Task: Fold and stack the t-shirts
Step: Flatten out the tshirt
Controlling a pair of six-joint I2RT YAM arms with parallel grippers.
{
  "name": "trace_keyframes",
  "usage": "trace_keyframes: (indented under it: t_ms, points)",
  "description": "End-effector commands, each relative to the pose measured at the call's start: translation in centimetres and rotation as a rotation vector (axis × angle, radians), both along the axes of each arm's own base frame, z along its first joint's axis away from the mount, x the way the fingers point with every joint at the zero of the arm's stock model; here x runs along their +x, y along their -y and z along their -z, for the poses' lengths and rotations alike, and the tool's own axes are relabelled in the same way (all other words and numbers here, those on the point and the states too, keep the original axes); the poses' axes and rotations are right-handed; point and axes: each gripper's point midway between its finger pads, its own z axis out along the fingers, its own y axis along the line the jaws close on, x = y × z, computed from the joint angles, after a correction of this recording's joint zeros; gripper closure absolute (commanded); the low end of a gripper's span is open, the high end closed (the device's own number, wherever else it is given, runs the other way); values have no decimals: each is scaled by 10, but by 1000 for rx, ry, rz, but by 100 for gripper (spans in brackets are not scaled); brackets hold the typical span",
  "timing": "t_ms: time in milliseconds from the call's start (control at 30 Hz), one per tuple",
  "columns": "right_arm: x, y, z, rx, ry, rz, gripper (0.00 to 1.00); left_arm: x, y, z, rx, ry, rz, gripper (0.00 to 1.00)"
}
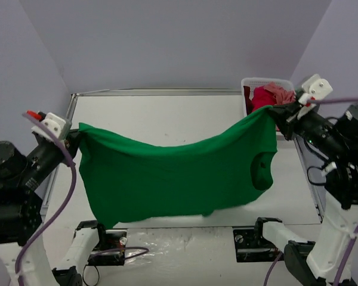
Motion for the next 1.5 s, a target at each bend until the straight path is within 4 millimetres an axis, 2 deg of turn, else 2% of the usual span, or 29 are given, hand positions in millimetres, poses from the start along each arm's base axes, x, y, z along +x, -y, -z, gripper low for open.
trace_keyframes:
  t_ms: [0,33,133,167,200,300,400,433,467,533,567,667,733,767,800,833,867,900,933,1000,1067,1100,1133,1233,1300,1333,1400,1433,1467]
  points:
    - [88,14,47,-3,-172,46,100,70,-14,18,-18,-94,-40,98]
    - [110,17,65,-7,-224,51,100,82,-15,25,-21,-113,-40,98]
    - [146,20,88,-9,-272,56,100,131,-22,58,-23,-194,-47,98]
    - [169,22,103,-7,-302,56,100,146,-24,68,-21,-204,-51,98]
    - [181,22,111,-1,-320,57,100,166,-28,87,-19,-253,-54,98]
    - [227,23,135,18,-376,54,100,210,-36,115,-9,-315,-72,98]
    - [267,23,133,49,-377,54,100,243,-42,120,-13,-340,-85,98]
    - [282,25,142,57,-394,62,100,248,-42,116,-18,-335,-87,98]
    - [286,25,114,64,-328,63,100,253,-42,110,-35,-329,-89,98]
    - [295,24,100,91,-300,69,100,260,-40,85,-54,-277,-88,98]
    - [291,23,71,98,-232,66,100,257,-36,74,-71,-263,-80,98]
    - [272,20,31,109,-144,61,100,235,-30,27,-87,-160,-74,98]
    - [245,19,6,96,-86,56,100,220,-29,13,-93,-122,-75,98]
    - [236,18,4,87,-80,50,100,202,-28,-2,-91,-79,-81,98]
    - [217,15,10,83,-99,37,100,194,-28,-3,-87,-70,-84,97]
    - [208,14,14,68,-99,27,100,190,-28,13,-88,-105,-88,98]
    - [200,14,22,62,-116,25,100,174,-28,11,-74,-85,-95,98]
    - [196,13,54,62,-194,23,100,167,-28,19,-69,-98,-98,98]
    - [172,11,48,55,-171,17,100,162,-29,51,-67,-172,-105,98]
    - [143,9,74,44,-214,12,100,136,-31,61,-45,-166,-124,98]
    - [119,7,84,50,-229,6,100,104,-29,85,-36,-197,-126,98]
    - [95,5,88,55,-220,10,100,92,-26,90,-33,-200,-117,98]
    - [81,4,87,59,-208,9,100,78,-25,98,-32,-223,-117,98]
    - [31,-1,62,69,-127,4,100,34,-21,87,-20,-170,-119,98]
    - [15,-1,41,67,-83,6,100,14,-20,58,-9,-91,-119,98]
    - [2,-2,18,63,-36,6,100,9,-19,51,-7,-85,-116,98]
    - [8,1,6,50,-20,17,100,11,-19,29,2,-47,-112,98]
    - [9,2,-4,45,5,22,100,21,-20,28,5,-58,-111,98]
    - [26,5,1,42,-27,30,100,27,-21,25,8,-56,-112,98]
